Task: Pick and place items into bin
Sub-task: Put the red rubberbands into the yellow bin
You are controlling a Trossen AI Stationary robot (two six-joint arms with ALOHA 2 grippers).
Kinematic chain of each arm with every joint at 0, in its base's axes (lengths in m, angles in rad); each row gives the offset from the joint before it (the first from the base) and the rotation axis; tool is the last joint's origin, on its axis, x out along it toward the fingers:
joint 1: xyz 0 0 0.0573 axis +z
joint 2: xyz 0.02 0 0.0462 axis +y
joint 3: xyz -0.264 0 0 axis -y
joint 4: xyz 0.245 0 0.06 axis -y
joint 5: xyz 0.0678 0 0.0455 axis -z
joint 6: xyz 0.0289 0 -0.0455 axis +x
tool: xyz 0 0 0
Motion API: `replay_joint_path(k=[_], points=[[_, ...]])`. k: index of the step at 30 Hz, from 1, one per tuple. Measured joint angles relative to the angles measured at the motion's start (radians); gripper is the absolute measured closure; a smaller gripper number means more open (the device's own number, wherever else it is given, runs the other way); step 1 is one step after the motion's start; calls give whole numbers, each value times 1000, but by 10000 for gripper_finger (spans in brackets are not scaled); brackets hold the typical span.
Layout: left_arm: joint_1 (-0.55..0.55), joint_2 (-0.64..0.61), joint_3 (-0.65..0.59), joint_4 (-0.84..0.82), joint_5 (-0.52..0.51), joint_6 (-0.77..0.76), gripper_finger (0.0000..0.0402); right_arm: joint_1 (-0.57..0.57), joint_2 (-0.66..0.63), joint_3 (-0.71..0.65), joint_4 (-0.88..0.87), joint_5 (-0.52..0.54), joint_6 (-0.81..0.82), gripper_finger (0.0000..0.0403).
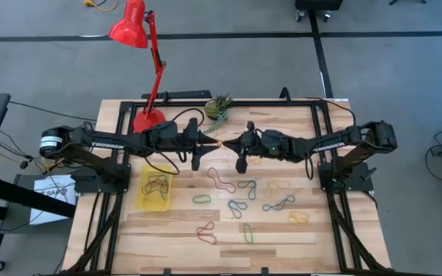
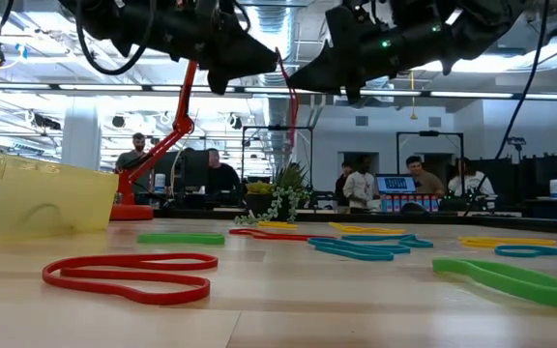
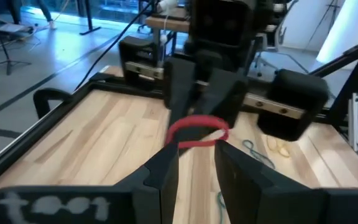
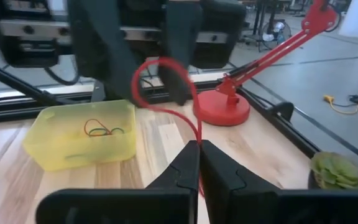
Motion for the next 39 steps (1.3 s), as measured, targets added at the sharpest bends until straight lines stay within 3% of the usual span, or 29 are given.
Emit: replay_joint_path(k=[11,19,26,39], points=[[0,0,0,13,-5,28,308,-11,-1,0,23,1,3,401],[0,0,0,0,108,46,277,-11,-1,0,22,1,3,401],[1,0,0,-8,-50,57,251,-11,-1,0,22,2,3,401],[0,0,0,51,-46,112,251,-11,-1,0,22,2,3,401]])
